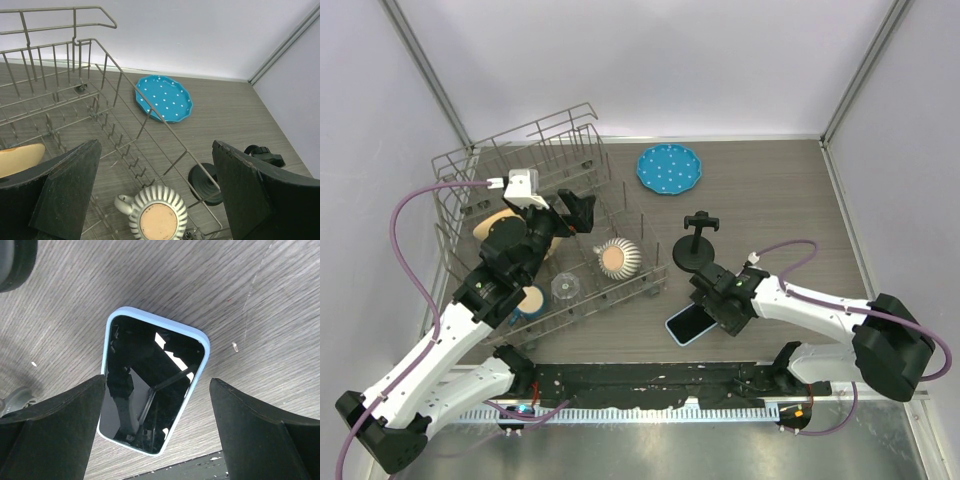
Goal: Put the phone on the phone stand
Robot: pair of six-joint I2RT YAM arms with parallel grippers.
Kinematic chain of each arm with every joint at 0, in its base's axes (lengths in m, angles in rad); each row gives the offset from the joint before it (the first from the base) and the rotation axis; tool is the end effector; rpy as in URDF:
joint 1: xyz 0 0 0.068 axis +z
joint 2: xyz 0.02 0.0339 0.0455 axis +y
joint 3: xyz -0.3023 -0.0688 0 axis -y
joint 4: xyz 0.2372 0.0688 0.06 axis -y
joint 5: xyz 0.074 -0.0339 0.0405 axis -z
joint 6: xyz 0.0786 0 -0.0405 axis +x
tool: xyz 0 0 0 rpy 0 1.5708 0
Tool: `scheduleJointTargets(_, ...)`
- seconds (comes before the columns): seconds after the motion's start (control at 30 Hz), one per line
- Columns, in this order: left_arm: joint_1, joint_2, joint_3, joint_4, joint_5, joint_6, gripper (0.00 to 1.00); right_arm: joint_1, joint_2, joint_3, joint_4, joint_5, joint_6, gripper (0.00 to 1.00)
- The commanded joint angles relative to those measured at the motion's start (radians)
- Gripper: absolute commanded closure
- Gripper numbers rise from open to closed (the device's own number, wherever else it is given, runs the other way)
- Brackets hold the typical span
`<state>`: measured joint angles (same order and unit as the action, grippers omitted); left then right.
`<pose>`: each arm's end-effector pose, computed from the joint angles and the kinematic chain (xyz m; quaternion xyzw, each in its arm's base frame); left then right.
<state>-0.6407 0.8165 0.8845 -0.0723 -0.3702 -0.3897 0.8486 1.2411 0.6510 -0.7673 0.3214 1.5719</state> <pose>0.1716 -0.0925 0.4091 -0.0417 0.7073 -0.2282 0.6678 0.1403 0.1217 0.1722 0.3632 0.9120 0.0422 0.1860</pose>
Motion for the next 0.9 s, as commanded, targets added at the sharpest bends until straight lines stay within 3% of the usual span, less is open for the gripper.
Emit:
scheduleJointTargets(0.0,-0.004,0.006,0.045,0.026,0.005,-0.011,0.02,-0.002,-0.008,0.004,0.056,0.041,0.02,0.1)
scheduleJointTargets(0.5,-0.002,-0.004,0.047,0.025,0.001,-0.008,0.02,-0.02,0.115,0.064,0.109,0.07,-0.015,0.09)
scheduleJointTargets(0.87,-0.002,-0.008,0.048,0.023,-0.004,-0.006,0.02,-0.023,0.379,0.291,-0.112,0.062,-0.151,0.03)
